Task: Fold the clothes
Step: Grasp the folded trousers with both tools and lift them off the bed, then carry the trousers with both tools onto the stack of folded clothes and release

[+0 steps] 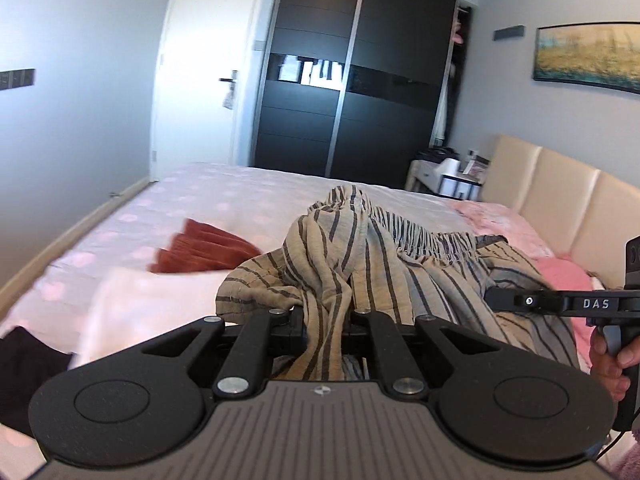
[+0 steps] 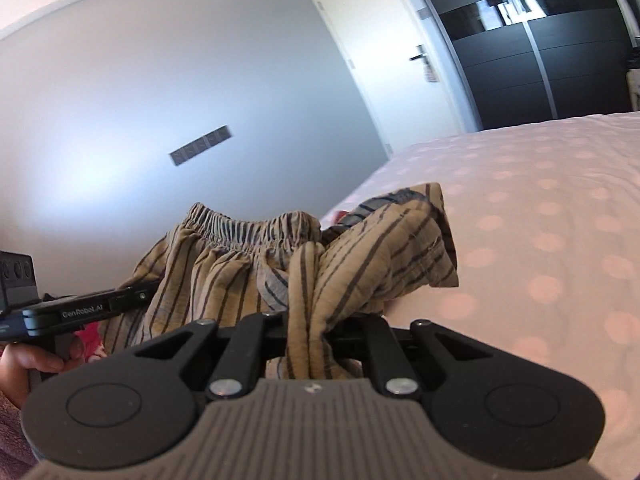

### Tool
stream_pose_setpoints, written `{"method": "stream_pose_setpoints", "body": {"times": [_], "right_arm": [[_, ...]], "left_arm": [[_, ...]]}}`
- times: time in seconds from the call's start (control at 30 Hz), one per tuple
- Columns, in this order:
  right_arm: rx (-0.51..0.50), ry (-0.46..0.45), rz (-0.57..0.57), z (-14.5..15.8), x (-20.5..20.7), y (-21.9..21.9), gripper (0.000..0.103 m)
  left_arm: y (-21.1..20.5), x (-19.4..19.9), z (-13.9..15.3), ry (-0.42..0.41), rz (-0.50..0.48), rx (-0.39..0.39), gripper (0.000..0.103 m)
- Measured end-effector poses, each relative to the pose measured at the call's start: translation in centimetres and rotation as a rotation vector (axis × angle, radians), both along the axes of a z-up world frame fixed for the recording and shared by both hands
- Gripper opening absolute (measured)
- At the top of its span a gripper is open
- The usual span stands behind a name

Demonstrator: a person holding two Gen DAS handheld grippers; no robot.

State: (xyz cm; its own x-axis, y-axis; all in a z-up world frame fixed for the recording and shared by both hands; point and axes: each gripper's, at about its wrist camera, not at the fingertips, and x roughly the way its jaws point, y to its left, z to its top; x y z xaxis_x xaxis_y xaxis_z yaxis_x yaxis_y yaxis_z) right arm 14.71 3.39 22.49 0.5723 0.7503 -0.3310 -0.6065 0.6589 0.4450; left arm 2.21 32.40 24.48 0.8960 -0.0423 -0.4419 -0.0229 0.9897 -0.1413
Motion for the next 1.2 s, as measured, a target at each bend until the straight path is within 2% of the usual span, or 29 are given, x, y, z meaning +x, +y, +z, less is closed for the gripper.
{"method": "stream_pose_setpoints", "body": {"times": [0.17, 0.33, 0.47, 0.57, 0.63, 0.77, 0.83, 0.87, 0.9, 0.93, 0.97, 1.03, 1.1, 1.2], "right_arm": [[0.031, 0.046, 0.072, 2.3, 3.6, 7.2, 0.012], [0.048, 0.129, 0.084, 2.0, 7.1, 12.8, 0.012], [0.001, 0.142, 0.076, 0.6, 9.8, 15.7, 0.012], [-0.037, 0.146, 0.072, -1.2, 11.6, 17.0, 0.013], [-0.073, 0.136, 0.071, -2.4, 12.6, 18.2, 0.013], [-0.14, 0.114, 0.041, -5.0, 14.6, 19.6, 0.015], [-0.157, 0.135, 0.021, -6.7, 15.7, 19.6, 0.017], [-0.163, 0.146, 0.013, -7.3, 16.1, 19.6, 0.022], [-0.163, 0.15, 0.003, -7.7, 16.3, 19.5, 0.03], [-0.162, 0.151, -0.007, -8.0, 16.5, 19.4, 0.034], [-0.156, 0.146, -0.007, -8.1, 16.5, 19.2, 0.036], [-0.154, 0.12, -0.005, -7.9, 16.4, 18.8, 0.041], [-0.196, 0.071, -0.032, -7.0, 15.8, 18.3, 0.055], [-0.23, -0.004, -0.066, -5.4, 15.1, 16.9, 0.058]], "left_arm": [[5.5, 1.5, 1.6, 0.02, 0.087, 0.013, 0.007], [9.6, 3.7, 0.6, 0.061, 0.132, 0.028, 0.007], [11.7, 6.4, -1.7, 0.106, 0.137, 0.02, 0.007], [12.6, 8.5, -4.3, 0.157, 0.139, 0.034, 0.007], [13.5, 9.2, -6.1, 0.18, 0.136, 0.015, 0.008], [14.9, 10.0, -8.3, 0.183, 0.136, 0.013, 0.011], [15.2, 10.3, -9.1, 0.182, 0.136, 0.016, 0.012], [15.5, 10.4, -9.4, 0.182, 0.135, 0.016, 0.013], [15.7, 10.3, -9.6, 0.178, 0.141, 0.015, 0.018], [15.9, 10.2, -9.7, 0.172, 0.149, 0.015, 0.026], [16.1, 9.9, -9.6, 0.165, 0.161, 0.01, 0.029], [16.6, 9.3, -9.1, 0.152, 0.186, -0.002, 0.039], [16.7, 8.6, -8.3, 0.14, 0.214, 0.009, 0.046], [16.4, 7.1, -6.4, 0.102, 0.229, 0.04, 0.051]]}}
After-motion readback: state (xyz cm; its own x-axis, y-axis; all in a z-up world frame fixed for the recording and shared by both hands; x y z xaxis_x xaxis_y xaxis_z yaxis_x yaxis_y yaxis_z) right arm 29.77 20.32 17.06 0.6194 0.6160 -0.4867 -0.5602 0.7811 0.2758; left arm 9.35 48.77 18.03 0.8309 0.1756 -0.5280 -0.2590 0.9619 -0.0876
